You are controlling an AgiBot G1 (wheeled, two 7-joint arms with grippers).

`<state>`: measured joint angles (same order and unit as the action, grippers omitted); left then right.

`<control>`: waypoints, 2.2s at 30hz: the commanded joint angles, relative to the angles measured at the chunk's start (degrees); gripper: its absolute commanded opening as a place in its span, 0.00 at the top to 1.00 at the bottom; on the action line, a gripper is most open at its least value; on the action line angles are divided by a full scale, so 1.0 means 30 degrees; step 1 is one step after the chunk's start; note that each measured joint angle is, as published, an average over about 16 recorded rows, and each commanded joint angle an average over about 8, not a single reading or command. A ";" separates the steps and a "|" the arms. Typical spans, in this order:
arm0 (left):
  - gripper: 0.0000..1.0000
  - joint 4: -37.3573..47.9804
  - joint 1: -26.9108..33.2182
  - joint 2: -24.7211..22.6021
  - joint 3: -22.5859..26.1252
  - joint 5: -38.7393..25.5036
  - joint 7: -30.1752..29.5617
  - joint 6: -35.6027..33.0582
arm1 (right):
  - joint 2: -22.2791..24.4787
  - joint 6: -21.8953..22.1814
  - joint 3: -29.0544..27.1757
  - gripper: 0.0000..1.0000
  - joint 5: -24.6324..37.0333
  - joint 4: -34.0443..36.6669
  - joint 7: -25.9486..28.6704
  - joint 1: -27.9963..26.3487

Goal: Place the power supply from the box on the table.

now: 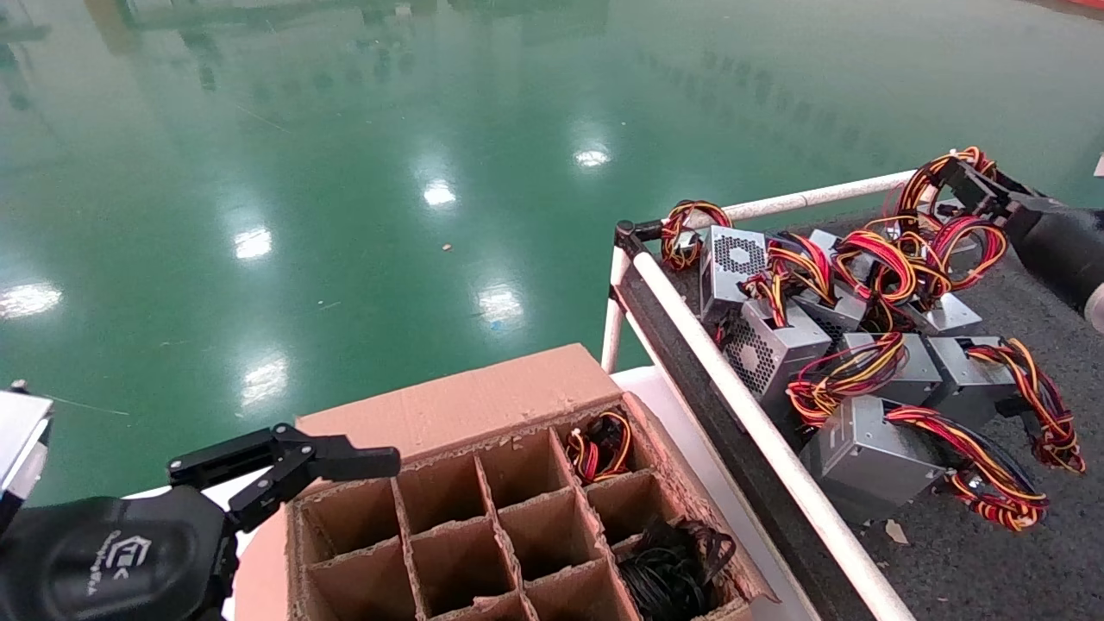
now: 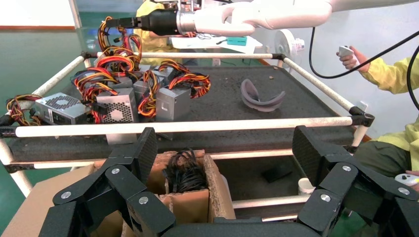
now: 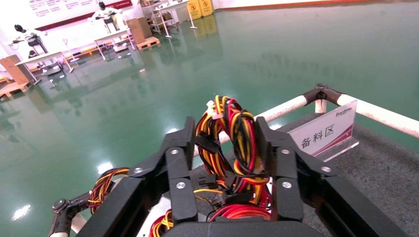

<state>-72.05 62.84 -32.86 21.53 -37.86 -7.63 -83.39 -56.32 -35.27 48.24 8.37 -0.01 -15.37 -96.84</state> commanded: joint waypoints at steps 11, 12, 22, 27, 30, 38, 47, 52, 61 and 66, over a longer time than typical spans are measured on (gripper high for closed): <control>0.00 0.0002 0.0001 -0.0001 0.0001 0.0001 0.0001 0.0000 | 0.0468 -0.0425 0.0246 0.00 0.0358 -0.0005 0.0258 0.0078; 0.00 0.0003 0.0001 -0.0001 0.0001 0.0001 0.0002 -0.0001 | 0.0550 -0.0495 0.0296 0.00 0.0429 -0.0012 0.0345 0.0055; 0.00 0.0003 0.0002 0.0000 0.0002 0.0002 0.0002 -0.0001 | 0.1299 -0.1289 0.0803 0.00 0.1148 -0.0181 0.1578 -0.0304; 0.00 0.0003 0.0002 0.0000 0.0003 0.0002 0.0002 -0.0001 | 0.1416 -0.1696 0.1013 0.00 0.1439 -0.0470 0.2237 -0.0568; 0.00 0.0004 0.0002 0.0000 0.0002 0.0002 0.0003 0.0000 | 0.1430 -0.2006 0.1149 0.00 0.1624 -0.0748 0.2543 -0.0713; 0.00 0.0008 -0.0001 0.0003 0.0001 0.0008 0.0004 0.0004 | 0.1673 -0.2808 0.1062 0.00 0.2110 -0.1724 0.2929 -0.0532; 0.00 0.0010 0.0000 0.0004 0.0002 0.0009 0.0005 0.0004 | 0.2424 -0.4736 -0.0535 0.00 0.3355 -0.4845 0.3726 0.1138; 0.00 0.0011 0.0001 0.0004 0.0002 0.0009 0.0006 0.0004 | 0.2888 -0.5934 -0.1547 0.00 0.4130 -0.6798 0.4221 0.2192; 0.00 0.0011 0.0001 0.0004 0.0003 0.0010 0.0006 0.0004 | 0.3720 -0.8083 -0.3364 0.00 0.5519 -1.0300 0.5107 0.4083; 0.00 0.0011 0.0001 0.0004 0.0004 0.0010 0.0006 0.0004 | 0.4180 -0.9271 -0.4369 0.00 0.6288 -1.2238 0.5598 0.5128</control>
<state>-72.02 62.84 -32.85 21.54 -37.83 -7.61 -83.38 -43.78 -63.09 35.13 27.24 -36.73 1.42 -81.46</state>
